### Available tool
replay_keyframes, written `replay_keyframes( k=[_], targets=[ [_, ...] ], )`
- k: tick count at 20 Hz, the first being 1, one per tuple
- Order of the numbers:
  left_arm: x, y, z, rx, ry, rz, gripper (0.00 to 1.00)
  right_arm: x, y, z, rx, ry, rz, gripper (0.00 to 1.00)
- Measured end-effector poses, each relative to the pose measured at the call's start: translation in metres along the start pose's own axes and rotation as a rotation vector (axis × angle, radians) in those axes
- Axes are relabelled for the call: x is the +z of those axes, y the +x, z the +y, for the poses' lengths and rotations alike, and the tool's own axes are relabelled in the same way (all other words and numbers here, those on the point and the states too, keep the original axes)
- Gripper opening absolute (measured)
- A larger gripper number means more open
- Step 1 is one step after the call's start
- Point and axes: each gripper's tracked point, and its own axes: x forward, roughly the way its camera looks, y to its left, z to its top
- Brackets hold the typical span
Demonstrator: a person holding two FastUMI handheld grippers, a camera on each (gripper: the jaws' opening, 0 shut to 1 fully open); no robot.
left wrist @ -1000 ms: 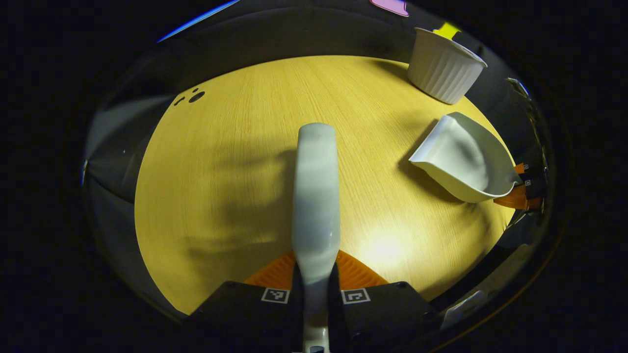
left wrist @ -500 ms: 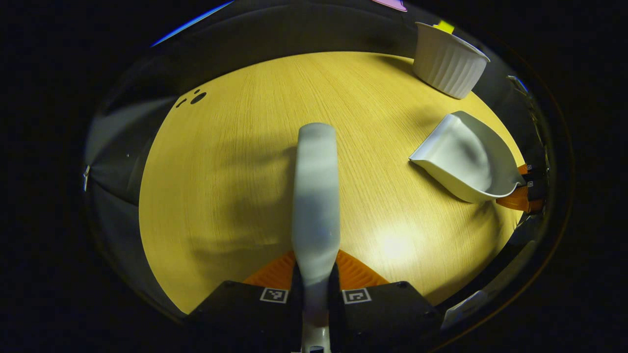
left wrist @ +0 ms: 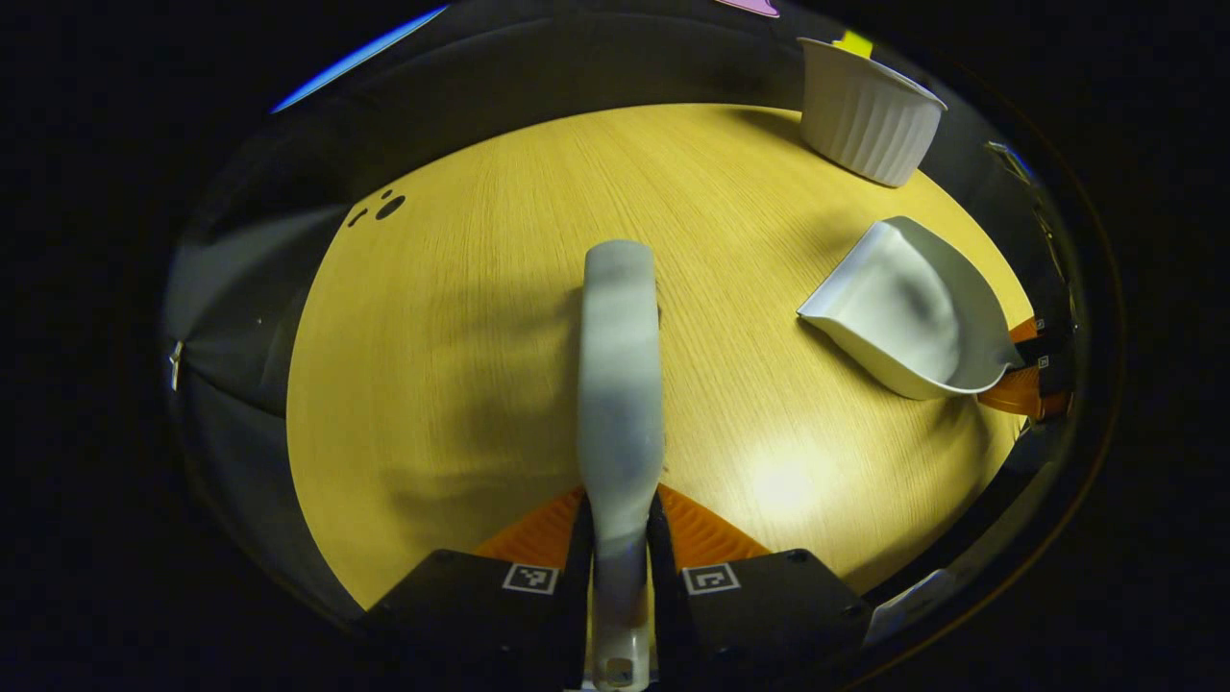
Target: Pick up the small broom and dustpan from the desktop, sweep the trash into the dustpan with the broom, and then empty the trash into the garbage bin.
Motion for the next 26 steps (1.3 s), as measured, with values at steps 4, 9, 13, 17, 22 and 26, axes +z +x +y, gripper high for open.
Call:
replay_keyframes(
  k=[4, 9, 13, 17, 22, 26],
  targets=[
    [0.000, -0.025, 0.005, 0.023, 0.014, -0.044, 0.34, 0.002, -0.031, 0.000, 0.018, 0.001, -0.041, 0.42],
    [0.017, -0.076, 0.012, 0.053, 0.026, -0.169, 0.30, 0.029, -0.100, -0.002, 0.026, 0.062, -0.212, 0.42],
    [0.057, -0.129, 0.007, 0.046, -0.045, -0.347, 0.34, 0.062, -0.146, -0.006, 0.006, 0.099, -0.384, 0.42],
    [0.119, -0.191, 0.007, 0.030, -0.110, -0.600, 0.29, 0.107, -0.199, -0.006, -0.061, 0.047, -0.602, 0.42],
    [0.159, -0.260, -0.003, -0.004, -0.096, -0.822, 0.34, 0.153, -0.270, 0.014, -0.102, -0.024, -0.876, 0.41],
    [0.155, -0.280, -0.008, -0.011, -0.107, -0.878, 0.34, 0.155, -0.273, 0.034, -0.089, -0.041, -0.913, 0.39]
  ],
)
